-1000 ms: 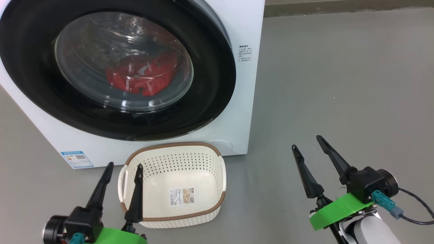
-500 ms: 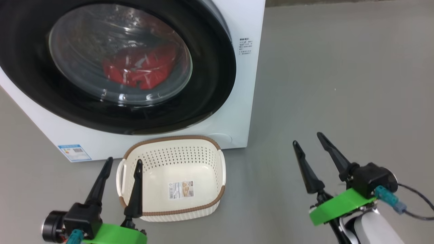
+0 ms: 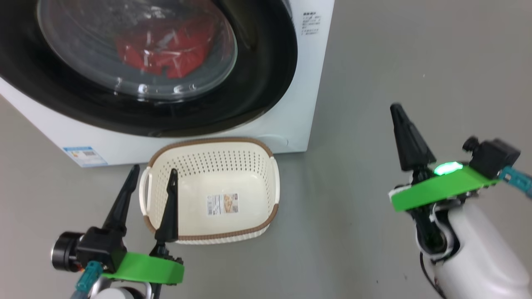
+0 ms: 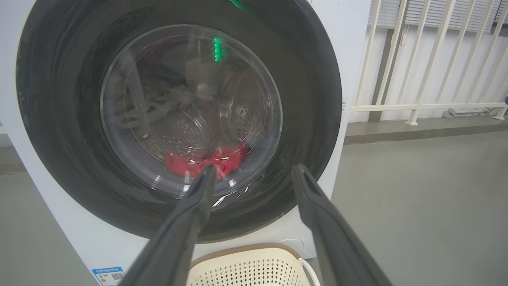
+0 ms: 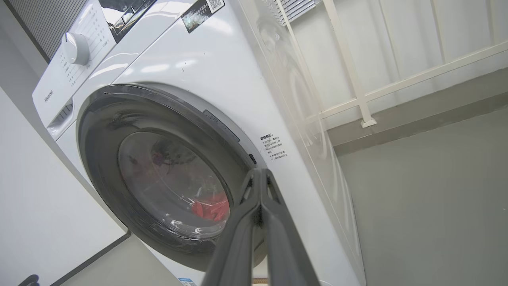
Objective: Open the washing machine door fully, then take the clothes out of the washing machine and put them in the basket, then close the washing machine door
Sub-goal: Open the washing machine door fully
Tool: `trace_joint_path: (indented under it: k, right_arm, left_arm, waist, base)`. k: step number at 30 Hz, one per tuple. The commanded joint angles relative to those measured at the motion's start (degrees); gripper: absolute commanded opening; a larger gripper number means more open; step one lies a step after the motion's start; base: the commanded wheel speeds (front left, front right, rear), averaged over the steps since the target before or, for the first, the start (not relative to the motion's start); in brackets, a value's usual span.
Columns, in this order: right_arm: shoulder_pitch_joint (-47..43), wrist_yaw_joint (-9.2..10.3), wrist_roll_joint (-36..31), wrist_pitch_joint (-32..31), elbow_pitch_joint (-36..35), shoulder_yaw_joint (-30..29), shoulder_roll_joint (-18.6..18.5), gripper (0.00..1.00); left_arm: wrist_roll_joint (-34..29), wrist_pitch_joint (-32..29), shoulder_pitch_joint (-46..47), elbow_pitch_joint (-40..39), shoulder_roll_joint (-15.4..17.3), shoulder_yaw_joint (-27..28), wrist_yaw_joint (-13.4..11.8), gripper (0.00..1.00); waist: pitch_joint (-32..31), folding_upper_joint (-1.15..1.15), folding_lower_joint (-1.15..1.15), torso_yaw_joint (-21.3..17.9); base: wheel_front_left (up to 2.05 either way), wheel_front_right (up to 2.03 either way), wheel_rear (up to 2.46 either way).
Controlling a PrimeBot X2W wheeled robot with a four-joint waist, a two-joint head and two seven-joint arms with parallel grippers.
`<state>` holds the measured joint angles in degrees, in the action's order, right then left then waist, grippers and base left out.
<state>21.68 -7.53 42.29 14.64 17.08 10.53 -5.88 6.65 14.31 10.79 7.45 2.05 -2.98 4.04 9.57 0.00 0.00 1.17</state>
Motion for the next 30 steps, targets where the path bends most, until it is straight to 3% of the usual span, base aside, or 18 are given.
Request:
trace_joint_path:
  k: [1, 9, 14, 21, 28, 30]
  right_arm:
    - [3.1, 0.04, 2.7, 0.4, -0.7, 2.2, -1.0, 0.0]
    - [12.9, 0.04, 24.6, -3.4, 0.3, 6.5, -4.6, 0.0]
    - [19.0, 0.04, 34.0, -6.3, 0.8, 6.8, -6.5, 0.0]
    - [27.7, 0.04, 44.0, -12.2, 3.4, 6.0, -6.8, 0.0]
    - [34.6, 0.04, 51.3, -21.6, 7.5, 4.7, -6.6, 0.0]
    - [37.4, 0.04, 54.2, -27.3, 9.6, 4.6, -6.4, 0.0]
  left_arm:
    - [0.3, 0.7, 2.4, -1.9, 0.8, 1.5, -0.5, 1.0]
    - [0.6, 0.7, 5.2, -2.5, 0.8, 0.6, -0.8, 1.0]
    - [0.8, 0.7, 6.9, -3.0, 0.8, 0.2, -1.0, 1.0]
    - [0.6, 0.7, 8.8, -2.9, 0.8, -1.0, -1.1, 1.0]
    - [0.6, 0.7, 11.0, -3.1, 0.8, -1.9, -1.0, 1.0]
    - [0.9, 0.7, 11.7, -3.3, 0.8, -2.3, -1.1, 1.0]
  waist:
    - [2.4, 0.0, 0.0, 0.9]
    - [7.7, 0.0, 0.0, 2.1]
    - [11.1, 0.0, 0.0, 2.6]
    - [15.4, 0.0, 0.0, 3.0]
    - [18.5, 0.0, 0.0, 3.9]
    - [19.6, 0.0, 0.0, 4.3]
  base:
    - [0.0, 0.0, 0.0]
    - [0.0, 0.0, 0.0]
    - [0.0, 0.0, 0.0]
    - [0.0, 0.0, 0.0]
    - [0.0, 0.0, 0.0]
    - [0.0, 0.0, 0.0]
